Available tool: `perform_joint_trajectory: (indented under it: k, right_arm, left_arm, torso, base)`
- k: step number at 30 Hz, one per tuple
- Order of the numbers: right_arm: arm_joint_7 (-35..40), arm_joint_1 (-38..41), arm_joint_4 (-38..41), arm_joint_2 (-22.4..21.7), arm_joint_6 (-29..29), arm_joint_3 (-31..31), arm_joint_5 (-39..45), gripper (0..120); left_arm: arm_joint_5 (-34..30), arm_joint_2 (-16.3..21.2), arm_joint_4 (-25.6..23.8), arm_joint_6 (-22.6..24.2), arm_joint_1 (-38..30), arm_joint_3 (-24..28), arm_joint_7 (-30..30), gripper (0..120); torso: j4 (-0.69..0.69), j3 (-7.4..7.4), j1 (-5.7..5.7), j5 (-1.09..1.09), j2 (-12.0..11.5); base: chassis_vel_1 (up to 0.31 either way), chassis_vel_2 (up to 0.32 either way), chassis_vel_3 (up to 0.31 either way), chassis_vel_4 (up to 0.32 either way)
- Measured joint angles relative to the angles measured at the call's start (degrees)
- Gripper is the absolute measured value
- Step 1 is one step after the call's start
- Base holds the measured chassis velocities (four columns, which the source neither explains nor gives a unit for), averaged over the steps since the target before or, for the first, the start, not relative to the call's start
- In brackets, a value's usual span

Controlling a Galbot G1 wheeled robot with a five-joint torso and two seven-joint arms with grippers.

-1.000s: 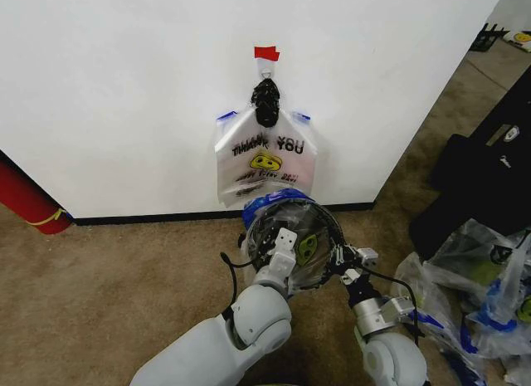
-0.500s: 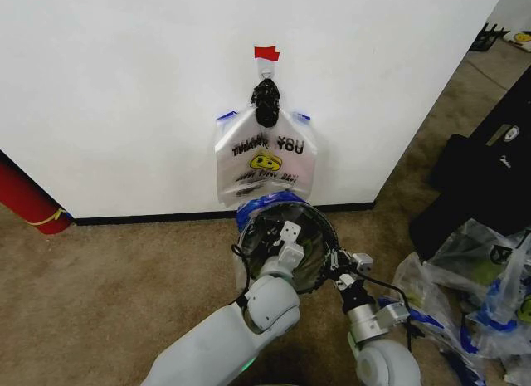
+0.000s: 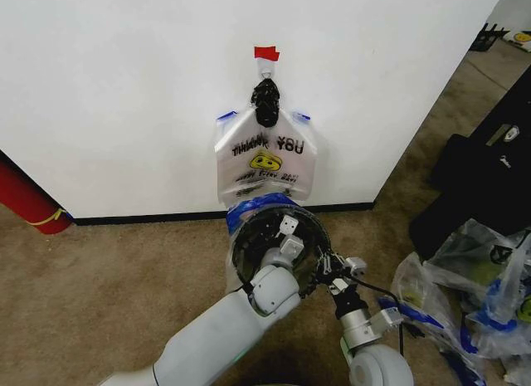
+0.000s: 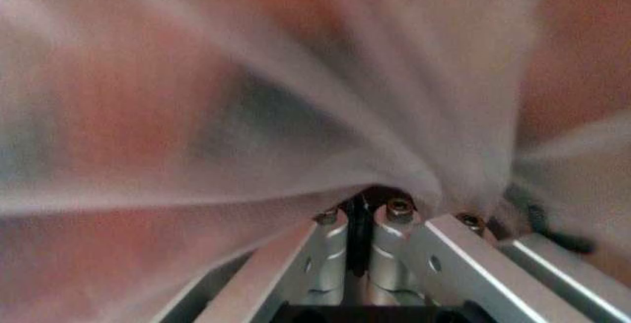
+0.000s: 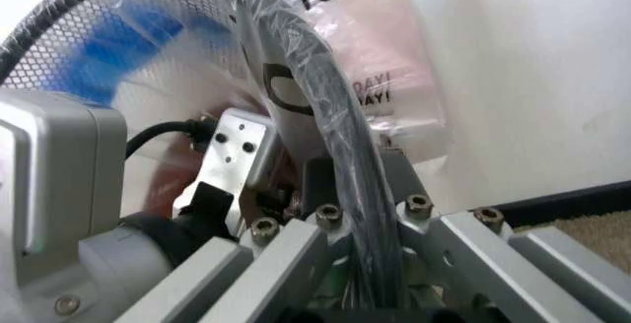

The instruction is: Pick up the garbage bag from the wall and place it over the trash bin.

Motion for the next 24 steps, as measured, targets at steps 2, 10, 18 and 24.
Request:
perform_joint_trajectory:
  k: [2, 10, 18, 24]
  right_arm:
    - [-0.9, 0.0, -0.1, 0.0, 0.5, 0.5, -0.3, 0]
    - [-1.8, 0.8, -2.8, 0.4, 3.4, 1.8, -1.2, 0]
    - [-1.4, 1.6, -4.6, 1.2, 4.9, 2.0, -1.9, 0]
    - [-0.9, 1.8, -4.4, 0.7, 5.3, 2.3, -2.2, 0]
  left_arm:
    - [-0.1, 0.6, -0.2, -0.2, 0.1, 0.0, 0.2, 0]
    - [-1.7, 3.7, -7.7, -0.4, 3.1, -0.1, 2.1, 0]
    - [-1.8, 6.1, -13.8, -0.2, 7.0, 1.7, 3.6, 0]
    - [0.0, 6.2, -15.0, -0.2, 8.9, 1.6, 3.9, 0]
  torso:
    - [-0.01, 0.0, 0.0, 0.0, 0.0]
    - [0.01, 0.0, 0.0, 0.0, 0.0]
    - [0.0, 0.0, 0.0, 0.0, 0.0]
    - [0.0, 0.0, 0.0, 0.0, 0.0]
  base:
    - [0.0, 0.0, 0.0, 0.0]
    - [0.0, 0.0, 0.0, 0.0]
    - [0.0, 0.0, 0.0, 0.0]
    - [0.0, 0.0, 0.0, 0.0]
